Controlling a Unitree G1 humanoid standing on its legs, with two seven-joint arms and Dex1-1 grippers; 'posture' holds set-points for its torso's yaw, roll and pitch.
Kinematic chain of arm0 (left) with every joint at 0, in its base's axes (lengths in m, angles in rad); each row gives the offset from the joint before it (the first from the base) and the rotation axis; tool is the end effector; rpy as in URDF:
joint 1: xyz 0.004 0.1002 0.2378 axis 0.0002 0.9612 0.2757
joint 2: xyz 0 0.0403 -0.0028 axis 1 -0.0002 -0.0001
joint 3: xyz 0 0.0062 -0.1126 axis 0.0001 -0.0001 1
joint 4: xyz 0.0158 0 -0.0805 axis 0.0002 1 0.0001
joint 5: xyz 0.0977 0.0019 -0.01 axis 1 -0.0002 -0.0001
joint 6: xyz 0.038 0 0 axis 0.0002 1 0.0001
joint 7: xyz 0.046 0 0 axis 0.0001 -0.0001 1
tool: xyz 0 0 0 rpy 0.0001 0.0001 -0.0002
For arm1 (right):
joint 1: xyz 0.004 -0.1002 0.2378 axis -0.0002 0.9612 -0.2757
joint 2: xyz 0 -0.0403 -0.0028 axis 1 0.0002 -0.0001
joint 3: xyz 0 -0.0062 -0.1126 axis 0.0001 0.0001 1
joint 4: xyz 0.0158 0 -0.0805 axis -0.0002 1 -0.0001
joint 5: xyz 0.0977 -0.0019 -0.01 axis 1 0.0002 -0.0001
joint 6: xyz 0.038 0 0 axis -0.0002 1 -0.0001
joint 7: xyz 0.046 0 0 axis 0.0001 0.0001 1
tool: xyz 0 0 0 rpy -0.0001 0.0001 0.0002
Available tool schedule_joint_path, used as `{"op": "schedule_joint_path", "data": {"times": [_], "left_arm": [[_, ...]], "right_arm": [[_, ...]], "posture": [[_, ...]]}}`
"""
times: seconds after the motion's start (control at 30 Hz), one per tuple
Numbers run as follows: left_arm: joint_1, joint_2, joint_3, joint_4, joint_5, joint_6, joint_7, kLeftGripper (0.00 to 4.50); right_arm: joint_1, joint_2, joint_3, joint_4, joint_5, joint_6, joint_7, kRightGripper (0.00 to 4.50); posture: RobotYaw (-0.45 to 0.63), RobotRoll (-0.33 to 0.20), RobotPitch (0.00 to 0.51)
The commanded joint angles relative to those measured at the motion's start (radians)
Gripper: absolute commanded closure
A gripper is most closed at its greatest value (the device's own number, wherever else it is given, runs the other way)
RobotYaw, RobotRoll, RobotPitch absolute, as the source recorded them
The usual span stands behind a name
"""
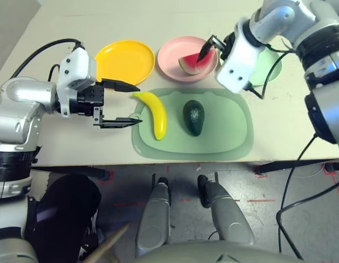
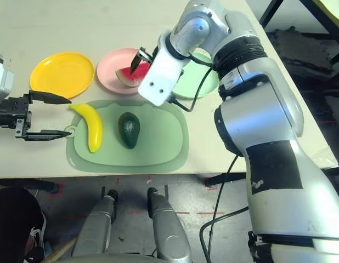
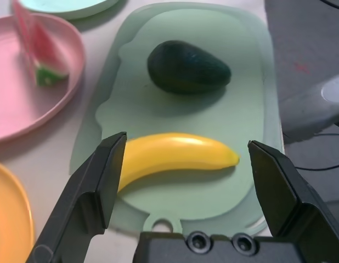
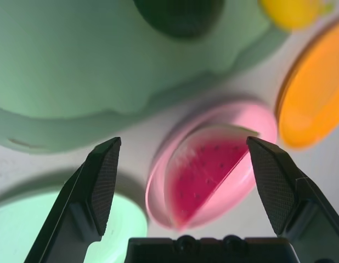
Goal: Place the fruits into color-matched plates.
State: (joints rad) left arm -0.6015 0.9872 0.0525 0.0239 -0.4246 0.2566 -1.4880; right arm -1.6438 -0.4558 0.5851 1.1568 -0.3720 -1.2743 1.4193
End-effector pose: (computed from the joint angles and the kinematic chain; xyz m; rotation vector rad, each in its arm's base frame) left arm 0.2616 0.2911 0.2612 0.6781 0.0758 -1.3142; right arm 0.3345 -0.1020 0.3459 -2.2110 -0.4472 1.6010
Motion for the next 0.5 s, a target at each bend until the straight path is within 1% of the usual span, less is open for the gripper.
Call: {"op": "schedule_joint_path", "data": {"times": [0.03, 0.23, 0.37, 0.5], "left_arm": [[-0.019, 0.015, -0.033, 0.017, 0.002, -0.017, -0.065, 0.00], [-0.037, 0.015, -0.046, 0.038, 0.016, -0.034, -0.098, 0.00], [-0.027, 0.021, -0.040, 0.032, 0.011, -0.024, -0.103, 0.00], [-0.025, 0.029, -0.047, 0.030, 0.013, -0.009, -0.108, 0.00]], "right_arm": [[0.012, 0.012, 0.043, -0.093, 0.144, -0.027, 0.093, 0.03], [0.061, 0.015, 0.092, -0.221, 0.314, 0.034, 0.191, 0.03], [0.067, 0.013, 0.113, -0.251, 0.347, 0.055, 0.195, 0.03], [0.095, 0.006, 0.168, -0.297, 0.383, 0.070, 0.195, 0.03]], "posture": [[-0.10, 0.000, 0.308], [-0.10, 0.000, 0.315], [-0.08, 0.000, 0.319], [-0.08, 0.000, 0.322]]}}
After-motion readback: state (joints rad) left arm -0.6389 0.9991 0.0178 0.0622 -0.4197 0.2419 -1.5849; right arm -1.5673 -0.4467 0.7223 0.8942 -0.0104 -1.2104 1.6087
